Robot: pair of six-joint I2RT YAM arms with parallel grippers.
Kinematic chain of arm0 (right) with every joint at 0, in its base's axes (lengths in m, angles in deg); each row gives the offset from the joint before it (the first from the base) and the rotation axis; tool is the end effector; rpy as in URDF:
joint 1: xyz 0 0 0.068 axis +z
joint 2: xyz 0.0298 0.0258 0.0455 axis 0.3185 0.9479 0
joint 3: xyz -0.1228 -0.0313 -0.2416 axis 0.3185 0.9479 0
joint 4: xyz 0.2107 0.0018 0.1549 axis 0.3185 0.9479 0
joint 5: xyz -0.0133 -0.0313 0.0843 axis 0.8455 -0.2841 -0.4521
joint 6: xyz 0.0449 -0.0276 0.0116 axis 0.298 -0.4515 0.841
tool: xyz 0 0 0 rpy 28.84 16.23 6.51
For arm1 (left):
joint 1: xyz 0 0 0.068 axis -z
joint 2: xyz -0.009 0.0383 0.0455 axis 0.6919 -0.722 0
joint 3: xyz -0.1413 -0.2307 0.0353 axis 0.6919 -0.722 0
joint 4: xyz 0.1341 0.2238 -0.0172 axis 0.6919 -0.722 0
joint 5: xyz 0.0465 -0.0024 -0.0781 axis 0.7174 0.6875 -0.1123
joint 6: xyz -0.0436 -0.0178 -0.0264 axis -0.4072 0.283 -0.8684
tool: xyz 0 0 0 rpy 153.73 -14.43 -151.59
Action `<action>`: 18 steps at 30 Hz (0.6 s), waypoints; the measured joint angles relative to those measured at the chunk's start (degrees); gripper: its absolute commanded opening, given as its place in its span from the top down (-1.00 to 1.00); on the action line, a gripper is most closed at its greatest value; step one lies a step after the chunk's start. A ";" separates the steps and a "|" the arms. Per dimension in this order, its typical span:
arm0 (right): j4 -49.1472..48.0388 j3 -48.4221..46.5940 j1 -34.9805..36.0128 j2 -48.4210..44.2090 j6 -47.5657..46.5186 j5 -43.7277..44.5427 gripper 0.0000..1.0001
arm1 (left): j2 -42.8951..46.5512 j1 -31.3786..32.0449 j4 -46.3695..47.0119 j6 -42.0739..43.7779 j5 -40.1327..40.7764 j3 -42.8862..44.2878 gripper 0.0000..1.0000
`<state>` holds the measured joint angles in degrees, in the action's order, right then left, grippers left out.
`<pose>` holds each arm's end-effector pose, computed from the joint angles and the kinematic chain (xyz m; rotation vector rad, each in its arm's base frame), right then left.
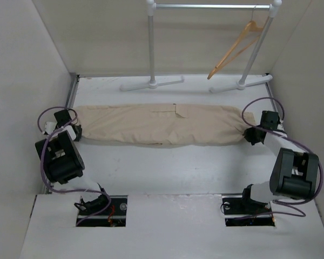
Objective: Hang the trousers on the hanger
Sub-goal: Fold the trousers at the center of the board.
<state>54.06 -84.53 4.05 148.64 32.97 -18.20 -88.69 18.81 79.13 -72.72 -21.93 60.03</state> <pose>0.2653 -0.0694 0.1738 1.5277 2.0471 0.2754 0.3044 0.1466 0.1614 -1.5769 1.7666 -0.1104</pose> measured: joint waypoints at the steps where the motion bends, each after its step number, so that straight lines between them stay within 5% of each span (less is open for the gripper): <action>1: 0.83 1.49 -0.07 -1.95 0.15 0.11 0.98 | 2.05 -0.68 -1.16 0.46 0.61 -1.57 0.92; 3: 3.02 4.37 -0.55 -6.34 0.20 0.39 0.99 | 5.75 -1.86 -3.43 1.70 1.55 -3.87 0.84; 5: 5.75 6.54 -1.18 -11.34 0.20 0.70 0.92 | 9.31 -2.89 -5.46 3.30 2.36 -5.51 0.49; 8: 8.22 8.92 -1.51 -18.14 -0.15 0.92 0.19 | 13.51 -3.63 -7.32 4.90 3.85 -6.93 0.00; 11: 9.20 9.33 -1.53 -20.48 -1.36 1.42 -0.42 | 16.15 -2.27 -8.39 5.77 5.25 -6.84 -0.17; 18: 9.97 8.41 -1.49 -21.44 -3.32 2.21 -0.71 | 19.80 6.60 -11.98 6.97 6.21 1.25 -0.35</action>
<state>64.02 -76.12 2.56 127.20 29.65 -15.99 -68.89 25.41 67.15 -65.75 -15.72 61.28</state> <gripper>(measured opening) 0.846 0.669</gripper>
